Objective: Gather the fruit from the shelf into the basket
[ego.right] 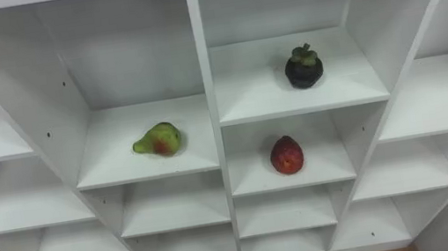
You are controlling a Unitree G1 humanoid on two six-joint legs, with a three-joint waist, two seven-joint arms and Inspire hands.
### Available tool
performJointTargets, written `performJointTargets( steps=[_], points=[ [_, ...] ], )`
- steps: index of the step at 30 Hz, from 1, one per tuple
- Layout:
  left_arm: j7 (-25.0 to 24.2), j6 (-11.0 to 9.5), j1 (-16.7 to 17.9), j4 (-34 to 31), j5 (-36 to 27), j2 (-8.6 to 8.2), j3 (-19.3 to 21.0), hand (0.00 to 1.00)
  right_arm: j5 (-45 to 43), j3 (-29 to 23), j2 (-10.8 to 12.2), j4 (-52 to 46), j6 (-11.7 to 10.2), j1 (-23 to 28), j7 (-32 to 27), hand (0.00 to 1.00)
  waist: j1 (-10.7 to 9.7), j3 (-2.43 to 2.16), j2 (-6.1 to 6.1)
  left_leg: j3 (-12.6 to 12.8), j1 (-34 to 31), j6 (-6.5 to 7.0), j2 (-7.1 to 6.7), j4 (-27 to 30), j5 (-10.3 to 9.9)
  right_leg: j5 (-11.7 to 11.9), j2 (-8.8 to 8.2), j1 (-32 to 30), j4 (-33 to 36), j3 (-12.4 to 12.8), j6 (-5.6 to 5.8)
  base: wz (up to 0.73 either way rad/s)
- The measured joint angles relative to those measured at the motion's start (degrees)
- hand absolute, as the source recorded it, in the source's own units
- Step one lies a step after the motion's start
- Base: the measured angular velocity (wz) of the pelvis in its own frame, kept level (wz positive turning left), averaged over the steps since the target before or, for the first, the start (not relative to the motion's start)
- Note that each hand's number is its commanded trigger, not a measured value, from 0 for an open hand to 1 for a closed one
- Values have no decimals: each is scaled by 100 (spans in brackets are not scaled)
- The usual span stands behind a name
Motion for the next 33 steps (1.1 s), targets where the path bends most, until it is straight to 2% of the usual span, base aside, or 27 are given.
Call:
performJointTargets(
  steps=[11,22,33],
  points=[
    [13,0,10,0,2,11,2,100,-23,1,0,-33,-78,15,-33,0,3,7,-23,-4,-19,0,-8,-2,0,0,5,-7,-14,0,0,0],
    [17,3,15,0,4,14,9,100,-45,1,15,6,-60,103,36,0,15,10,-51,2,-21,0,-6,-2,0,1,5,17,-90,-2,0,0],
    [34,0,-2,-28,13,30,-224,100,-5,-12,14,-119,-78,96,-276,0,-22,9,-27,11,-14,0,1,-2,0,6,5,39,-92,-4,-2,0]
  ],
)
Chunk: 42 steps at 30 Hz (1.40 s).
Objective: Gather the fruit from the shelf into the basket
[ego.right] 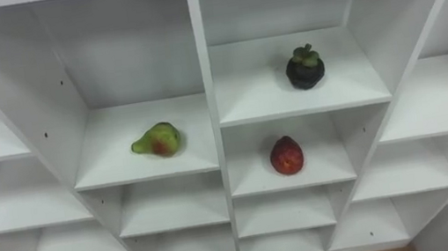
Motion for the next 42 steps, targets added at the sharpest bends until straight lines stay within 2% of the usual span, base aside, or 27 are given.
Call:
performJointTargets(
  steps=[4,9,15,17,22,25,26,27,30,34,38,42],
  points=[
    [-15,-22,14,-115,6,50,2,100,14,-17,-24,-450,-88,62,-19,0,-9,3,6,24,-9,0,5,-9,0,10,6,-21,-2,16,2,-1],
    [-33,-86,26,-392,6,185,9,100,455,-172,-3,-1207,-433,86,-108,0,-16,-1,27,105,-46,0,59,-41,0,71,50,-86,-42,93,-3,-8],
    [-32,-226,-28,-543,6,175,7,100,746,27,88,-2353,-633,383,-127,0,0,-20,34,228,-100,-6,90,-25,2,141,75,-114,-102,112,-23,-8],
    [-33,-260,-7,-576,7,170,7,100,737,66,140,-2699,-670,512,-135,0,26,-25,26,304,-107,-6,97,-13,2,147,77,-165,-98,161,-23,-14],
    [-32,-359,20,-580,54,174,3,100,717,260,168,-3871,-696,971,-112,0,15,-50,40,305,-146,-6,99,-12,2,180,70,-242,-96,154,-12,-3],
    [-79,-438,79,-626,53,125,4,100,745,253,178,-4798,-723,1217,-54,0,-7,-45,57,293,-191,-5,98,-10,2,207,69,-264,-93,159,-2,0],
    [-115,-479,94,-625,50,126,4,100,783,254,178,-5137,-800,1270,-50,0,-28,-41,66,289,-198,-4,99,-4,2,215,71,-263,-93,159,-3,0],
    [-127,-500,103,-637,45,127,4,100,842,254,177,-5401,-878,1271,-31,0,-67,-38,70,296,-199,-4,102,-1,2,217,74,-266,-86,157,-4,0],
    [-220,-509,104,-708,64,117,10,100,939,240,165,-6085,-926,1255,85,0,-85,-36,77,292,-217,-3,111,-15,2,227,85,-293,-79,157,-11,0],
    [-283,-536,134,-800,82,119,16,100,996,228,145,-6551,-996,1241,139,0,-104,-42,86,295,-213,-4,115,-13,2,231,93,-292,-90,163,-14,0],
    [-275,-681,141,-798,80,121,12,100,1003,228,141,-7037,-1011,1239,121,0,-102,-48,93,322,-224,-4,93,-15,2,235,100,-290,-97,187,-11,-2],
    [-256,-811,144,-666,66,124,-28,100,998,237,141,-7553,-1122,1239,-35,0,-103,-50,96,320,-269,-4,93,-17,2,235,100,-321,-94,187,-11,0]
  ],
)
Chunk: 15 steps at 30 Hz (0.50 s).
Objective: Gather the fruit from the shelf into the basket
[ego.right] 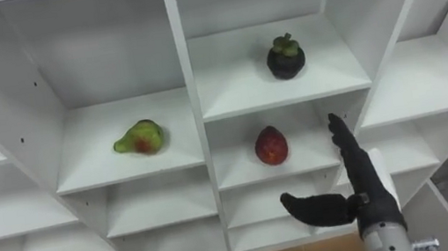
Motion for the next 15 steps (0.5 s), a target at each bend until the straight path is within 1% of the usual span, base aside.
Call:
performJointTargets(
  steps=[2,4,5,6,8,10,12,15],
  points=[
    [14,-40,-5,59,-1,4,-40,100,-23,-3,-2,-225,-91,-15,-123,0,1,-10,12,-4,-40,0,-1,3,0,4,0,-36,2,0,0,0],
    [35,-57,9,81,-7,11,-77,100,-33,-2,-8,-248,-99,-15,-214,0,3,6,35,-2,-49,0,-5,4,0,13,11,-50,1,32,0,-3],
    [44,-58,8,119,-8,11,-78,100,-61,0,-11,-274,-100,-22,-273,0,13,-13,13,2,-45,0,-4,3,0,15,19,-53,2,60,1,-6],
    [49,-57,13,128,-7,15,-78,100,-83,-1,-11,-305,-101,-79,-314,0,15,-3,33,2,-46,0,-3,3,0,16,21,-57,2,72,1,-6],
    [25,-57,11,128,5,17,-63,100,-204,-11,-12,-387,-102,-191,-401,0,19,3,42,19,-41,0,-3,3,0,17,29,-64,2,108,1,-6],
    [-21,-57,6,127,7,34,-57,100,-316,-10,-12,-425,-104,-237,-461,0,35,6,34,36,-33,-4,0,4,2,22,37,-64,2,119,-4,-5],
    [-54,-57,2,127,10,33,-58,100,-532,-4,-20,-433,-109,-284,-537,0,95,17,19,122,-34,-12,15,4,7,34,49,-86,0,155,-17,-12],
    [-92,-57,-14,126,10,34,-64,100,-546,-3,-41,-461,-117,-423,-662,0,149,18,6,152,-38,-15,28,4,9,47,52,-90,-6,149,-22,-5]
  ],
)
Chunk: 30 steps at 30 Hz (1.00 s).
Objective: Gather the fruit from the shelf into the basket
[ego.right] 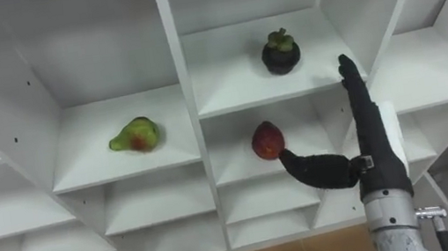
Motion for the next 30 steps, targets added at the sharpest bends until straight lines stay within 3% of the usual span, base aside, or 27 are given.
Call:
performJointTargets(
  steps=[6,12,19,23,27,30],
  points=[
    [4,0,9,1,9,4,3,100,-27,-3,-205,-88,-105,-247,-270,0,83,0,-22,-16,0,-2,0,9,2,16,2,11,3,11,1,0],
    [-3,1,-41,70,34,8,1,100,-204,-3,-219,-109,-169,-687,-491,0,126,9,-104,-90,-5,-10,-2,18,18,18,-8,36,3,-59,-2,5],
    [-76,21,-22,67,39,10,3,100,-241,-3,-233,-176,-187,-879,-508,0,141,9,-170,-180,-9,-11,-5,19,24,19,-25,68,-6,-183,-3,7],
    [-137,38,-33,67,38,44,3,100,-221,-4,-423,-175,-186,-936,-520,0,148,20,-193,-225,8,-10,-7,24,25,19,-35,107,-21,-246,-3,6],
    [-137,137,-39,52,64,75,3,100,-198,-5,-468,-174,-171,-959,-533,0,168,23,-223,-260,8,-7,-6,32,35,19,-48,120,-20,-306,-3,5],
    [-146,208,-87,45,246,76,9,100,-225,-5,-512,-157,-131,-1155,-524,0,171,67,-243,-302,-10,5,-12,27,65,19,-75,118,-18,-349,-3,7]
  ],
)
